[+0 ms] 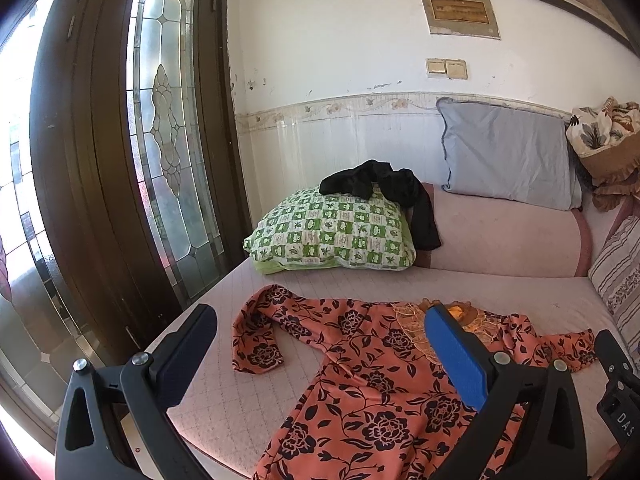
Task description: Fold small clothes
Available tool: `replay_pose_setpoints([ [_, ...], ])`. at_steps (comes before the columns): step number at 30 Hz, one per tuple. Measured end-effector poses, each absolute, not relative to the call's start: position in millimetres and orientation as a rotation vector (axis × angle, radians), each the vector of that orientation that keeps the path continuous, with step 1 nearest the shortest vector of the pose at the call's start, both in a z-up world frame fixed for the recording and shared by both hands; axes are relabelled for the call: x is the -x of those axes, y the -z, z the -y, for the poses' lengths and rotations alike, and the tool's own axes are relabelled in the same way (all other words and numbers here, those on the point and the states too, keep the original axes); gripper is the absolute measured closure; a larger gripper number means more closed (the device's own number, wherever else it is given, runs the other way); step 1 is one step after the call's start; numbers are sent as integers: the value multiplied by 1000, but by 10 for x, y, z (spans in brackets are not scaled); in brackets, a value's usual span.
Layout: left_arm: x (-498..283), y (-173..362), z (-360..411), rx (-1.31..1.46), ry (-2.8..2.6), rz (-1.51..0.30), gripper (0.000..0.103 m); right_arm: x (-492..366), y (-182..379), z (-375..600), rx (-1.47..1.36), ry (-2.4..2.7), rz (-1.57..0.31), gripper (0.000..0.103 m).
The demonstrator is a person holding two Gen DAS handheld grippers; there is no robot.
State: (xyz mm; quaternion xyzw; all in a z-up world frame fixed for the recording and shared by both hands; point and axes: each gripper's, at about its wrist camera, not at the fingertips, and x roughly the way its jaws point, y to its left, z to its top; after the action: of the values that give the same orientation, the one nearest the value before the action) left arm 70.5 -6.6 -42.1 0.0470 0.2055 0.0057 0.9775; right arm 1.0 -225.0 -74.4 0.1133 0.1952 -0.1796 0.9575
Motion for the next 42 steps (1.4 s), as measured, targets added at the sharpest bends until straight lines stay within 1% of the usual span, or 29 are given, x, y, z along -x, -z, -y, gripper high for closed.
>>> replay_pose_setpoints([
  [8, -1082, 635, 193, -105, -8, -463, 0, -294, 1020, 2575, -274, 417, -493, 0],
  [15, -1337, 780, 315, -104, -5, -482, 0, -521, 1101, 2679, -324, 414, -468, 0],
  [20, -1516, 912, 430, -117, 4, -504, 0, -675, 1214, 2758, -352, 401, -484, 0],
  [27, -1889, 1246, 634, -134, 22, -554, 0, -934, 1533, 3264, -470, 351, -514, 0],
  [30, -2243, 1618, 728, -97, 90, -673, 0, -1069, 1877, 3826, -637, 268, -558, 0],
  [32, -2532, 1984, 786, -27, 161, -803, 0, -1065, 2256, 4332, -842, 257, -596, 0],
  [34, -2787, 2388, 819, 52, 204, -928, 0, -920, 2694, 4796, -1079, 284, -565, 0],
  [37, -2976, 2855, 836, 77, 168, -1058, 0, -734, 3287, 5284, -1358, 390, -576, 0],
  [39, -3069, 2989, 837, 83, 159, -1099, 0, -727, 3511, 5428, -1451, 404, -581, 1],
  [42, -3105, 3008, 797, 95, 115, -1066, 0, -772, 3623, 5560, -1483, 475, -585, 4],
])
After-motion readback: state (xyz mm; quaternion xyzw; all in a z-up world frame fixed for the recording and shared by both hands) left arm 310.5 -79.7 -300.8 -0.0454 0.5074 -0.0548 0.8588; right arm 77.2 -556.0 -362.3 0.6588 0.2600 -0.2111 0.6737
